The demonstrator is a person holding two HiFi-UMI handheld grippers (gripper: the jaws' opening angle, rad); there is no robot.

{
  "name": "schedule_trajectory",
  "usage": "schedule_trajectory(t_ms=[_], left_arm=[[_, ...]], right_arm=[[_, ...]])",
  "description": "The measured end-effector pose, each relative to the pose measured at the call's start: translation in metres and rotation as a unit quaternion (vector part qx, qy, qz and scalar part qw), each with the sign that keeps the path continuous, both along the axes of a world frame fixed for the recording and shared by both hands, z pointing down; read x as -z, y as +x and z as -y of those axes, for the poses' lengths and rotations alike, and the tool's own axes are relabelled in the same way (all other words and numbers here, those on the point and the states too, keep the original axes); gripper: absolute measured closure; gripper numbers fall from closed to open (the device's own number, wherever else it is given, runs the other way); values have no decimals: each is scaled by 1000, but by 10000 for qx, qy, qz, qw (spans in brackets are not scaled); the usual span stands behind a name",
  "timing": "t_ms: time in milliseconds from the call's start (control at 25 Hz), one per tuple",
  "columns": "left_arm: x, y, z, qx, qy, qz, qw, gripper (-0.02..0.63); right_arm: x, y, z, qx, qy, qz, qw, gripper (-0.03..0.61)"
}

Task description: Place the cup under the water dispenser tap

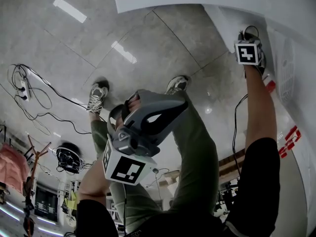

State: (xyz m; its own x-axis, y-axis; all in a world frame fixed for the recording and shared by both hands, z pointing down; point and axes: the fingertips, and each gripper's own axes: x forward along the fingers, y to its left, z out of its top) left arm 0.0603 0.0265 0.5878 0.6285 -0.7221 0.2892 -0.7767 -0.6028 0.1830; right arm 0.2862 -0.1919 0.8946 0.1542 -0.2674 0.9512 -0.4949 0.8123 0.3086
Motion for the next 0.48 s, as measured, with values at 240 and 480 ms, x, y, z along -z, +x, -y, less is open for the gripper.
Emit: schedule_trajectory(t_ms=[240, 480], left_arm=[[28, 3, -3, -328, 82, -56, 9994, 594], [72, -7, -12, -712, 247, -75, 9971, 594]], right_arm=[[29, -29, -35, 5, -26, 409, 9992, 518], [75, -62, -76, -150, -52, 802, 9967, 518]])
